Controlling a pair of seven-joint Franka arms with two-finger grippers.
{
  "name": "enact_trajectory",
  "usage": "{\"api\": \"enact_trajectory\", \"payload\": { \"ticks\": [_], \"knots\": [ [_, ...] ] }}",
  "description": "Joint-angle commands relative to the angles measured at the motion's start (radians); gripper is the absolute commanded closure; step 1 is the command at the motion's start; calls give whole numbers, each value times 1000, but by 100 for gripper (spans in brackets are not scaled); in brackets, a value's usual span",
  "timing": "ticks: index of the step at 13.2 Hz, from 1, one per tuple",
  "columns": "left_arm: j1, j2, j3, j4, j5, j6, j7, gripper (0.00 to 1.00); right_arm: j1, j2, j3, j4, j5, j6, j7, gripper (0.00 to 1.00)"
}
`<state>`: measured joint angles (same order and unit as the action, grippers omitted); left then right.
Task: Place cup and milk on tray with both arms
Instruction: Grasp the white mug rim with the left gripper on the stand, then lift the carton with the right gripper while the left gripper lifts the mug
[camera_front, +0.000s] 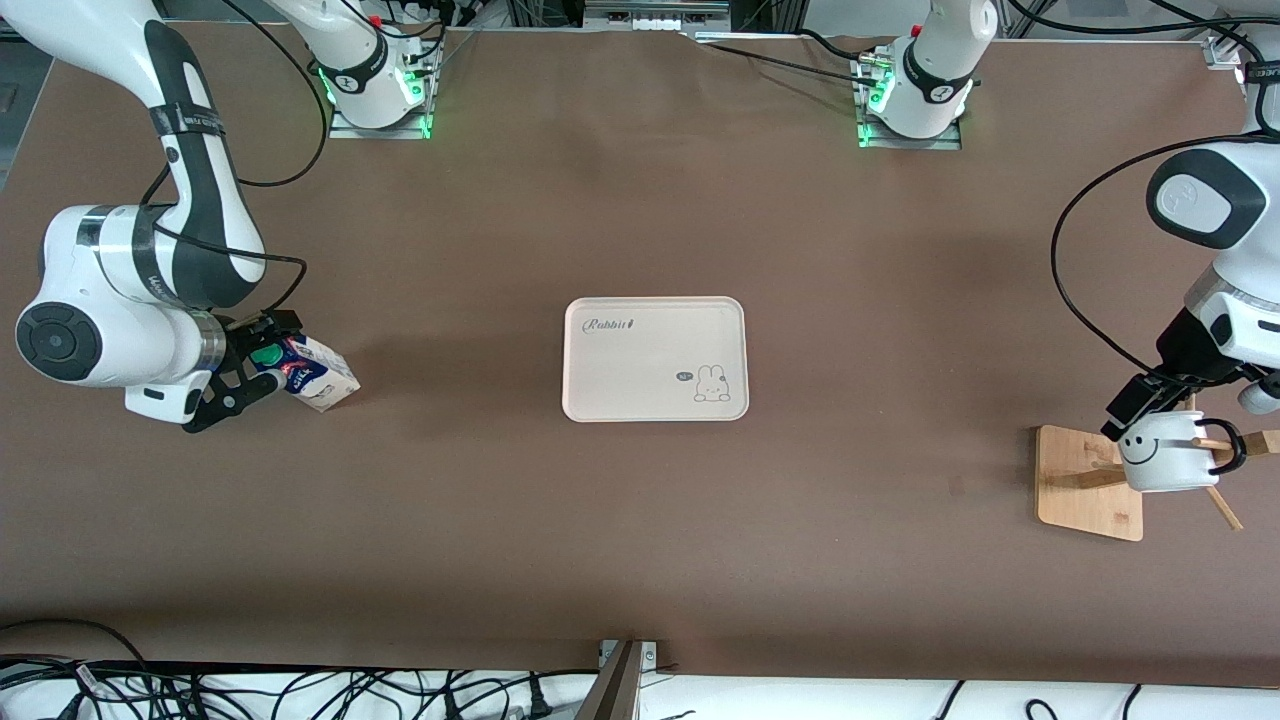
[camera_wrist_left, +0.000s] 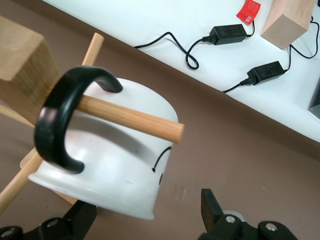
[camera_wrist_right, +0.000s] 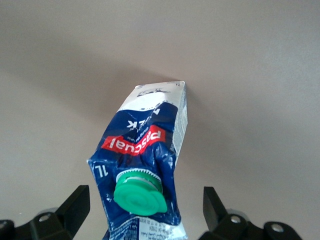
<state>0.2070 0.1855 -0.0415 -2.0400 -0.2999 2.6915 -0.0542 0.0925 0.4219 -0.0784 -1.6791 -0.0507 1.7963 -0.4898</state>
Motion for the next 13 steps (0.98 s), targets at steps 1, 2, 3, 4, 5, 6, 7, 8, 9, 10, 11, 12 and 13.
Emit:
{"api": "enact_trajectory", "payload": {
  "ticks": [1, 2, 3, 4, 5, 6, 7, 8, 9, 10, 11, 12, 13],
  "knots": [
    [9, 15, -5, 17, -38, 11, 37, 14, 10, -15, 2, -8, -6, 9, -13, 0],
    [9, 15, -5, 14, -38, 11, 37, 24, 15, -14, 3, -8, -6, 9, -12, 0],
    [9, 15, -5, 14, -38, 11, 36, 26, 15, -12, 3, -8, -5, 9, -12, 0],
    [11, 15, -5, 12, -42, 11, 33, 31, 15, -6, 14, -10, -3, 6, -12, 0],
    [11, 14, -5, 11, -71, 10, 31, 38, 15, -3, 22, -10, 11, 5, -12, 0],
    [11, 14, -5, 11, -79, 7, 34, 51, 15, -3, 22, -10, 35, 3, -13, 0],
    [11, 14, -5, 9, -77, -1, 37, 64, 13, -2, 22, -10, 46, 2, -13, 0],
    [11, 14, -5, 11, -77, -9, 56, 68, 10, 0, 22, -10, 46, 2, -15, 0],
    [11, 11, -5, 12, -77, -21, 72, 79, 9, 4, 22, -11, 46, 3, -27, 0],
    [11, 6, -5, 12, -77, -33, 89, 81, 7, 6, 22, -13, 46, 5, -38, 3],
    [12, 8, -3, 15, -71, -35, 105, 87, 4, 9, 22, -11, 46, 5, -44, 3],
    [12, 8, -1, 17, -70, -36, 118, 97, 1, 11, 22, -11, 48, 6, -59, 3],
    [12, 6, -1, 20, -70, -39, 122, 98, -3, 18, 20, -11, 48, 8, -76, 3]
  ]
}}
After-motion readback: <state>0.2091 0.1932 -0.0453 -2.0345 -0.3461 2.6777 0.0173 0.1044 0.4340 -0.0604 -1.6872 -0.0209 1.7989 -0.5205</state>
